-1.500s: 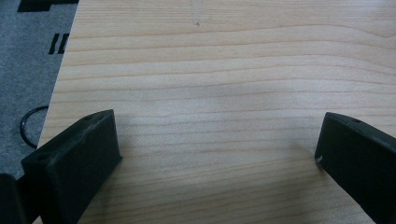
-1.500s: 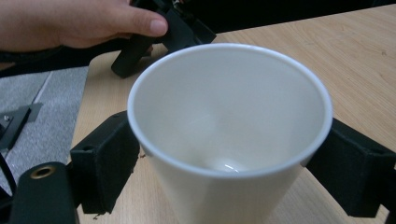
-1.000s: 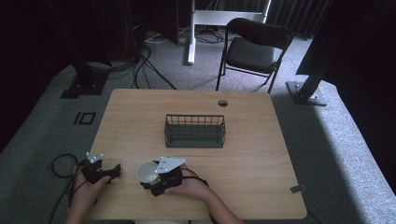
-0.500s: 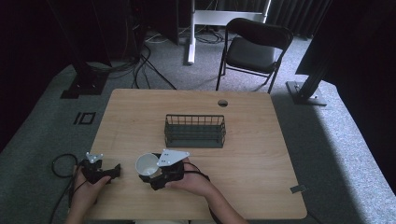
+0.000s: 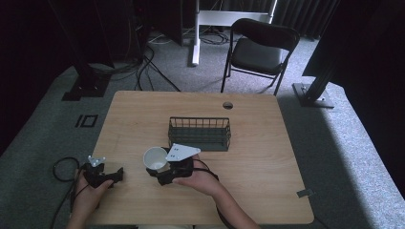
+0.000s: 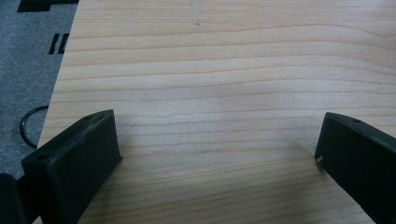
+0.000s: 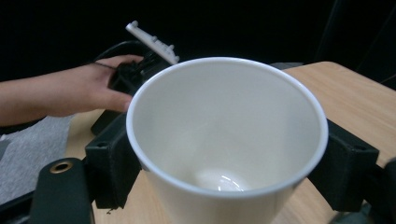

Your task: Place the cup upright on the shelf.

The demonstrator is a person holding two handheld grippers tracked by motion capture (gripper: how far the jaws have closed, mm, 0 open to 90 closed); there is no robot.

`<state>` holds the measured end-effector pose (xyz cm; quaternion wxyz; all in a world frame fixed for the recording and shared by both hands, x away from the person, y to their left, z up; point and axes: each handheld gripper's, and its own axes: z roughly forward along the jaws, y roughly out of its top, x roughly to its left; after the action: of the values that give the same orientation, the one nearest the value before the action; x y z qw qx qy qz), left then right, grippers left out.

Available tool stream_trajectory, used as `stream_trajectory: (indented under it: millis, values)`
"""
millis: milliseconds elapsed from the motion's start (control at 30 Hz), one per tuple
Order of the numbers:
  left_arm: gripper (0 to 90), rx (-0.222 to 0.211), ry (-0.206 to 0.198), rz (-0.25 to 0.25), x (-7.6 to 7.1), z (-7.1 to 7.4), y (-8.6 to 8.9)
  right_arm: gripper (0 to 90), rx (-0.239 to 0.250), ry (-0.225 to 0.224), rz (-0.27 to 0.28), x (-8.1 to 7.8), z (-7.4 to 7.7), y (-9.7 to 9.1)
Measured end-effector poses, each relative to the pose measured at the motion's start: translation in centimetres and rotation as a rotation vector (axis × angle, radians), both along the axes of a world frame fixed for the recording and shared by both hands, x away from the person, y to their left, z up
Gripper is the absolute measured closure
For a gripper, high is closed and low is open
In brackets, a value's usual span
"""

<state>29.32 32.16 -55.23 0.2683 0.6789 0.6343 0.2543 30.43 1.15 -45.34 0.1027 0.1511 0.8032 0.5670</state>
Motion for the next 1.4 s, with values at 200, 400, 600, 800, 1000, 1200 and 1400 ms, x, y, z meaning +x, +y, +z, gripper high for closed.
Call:
stream_trajectory:
  millis: [200, 400, 600, 800, 1000, 1200, 1400]
  values:
    - [0.1, 0.0, 0.002, -0.001, 0.0, 0.0, 0.0, 19.7, 0.028, -0.002, -0.041, 0.6, 0.9, -0.8]
    - [0.1, 0.0, 0.002, -0.001, 0.0, 0.0, 0.0, 19.8, 0.047, -0.02, -0.103, 1.3, 1.8, -1.8]
    - [0.1, 0.0, 0.002, -0.001, 0.0, 0.0, 0.0, 19.8, 0.062, -0.035, -0.161, 2.0, 2.6, -2.7]
    - [0.1, 0.0, 0.002, -0.001, 0.0, 0.0, 0.0, 19.8, 0.074, -0.049, -0.236, 2.9, 3.5, -3.8]
    - [0.1, 0.0, 0.0, 0.0, 0.0, 0.0, 0.0, 19.8, 0.082, -0.064, -0.322, 4.0, 4.0, -4.9]
    - [0.1, 0.0, 0.001, 0.0, 0.0, 0.0, 0.0, 19.8, 0.106, -0.065, -0.419, 5.3, 4.0, -6.3]
    - [0.1, 0.0, 0.002, -0.001, 0.0, 0.0, 0.0, 19.8, 0.117, -0.075, -0.516, 6.4, 4.0, -7.6]
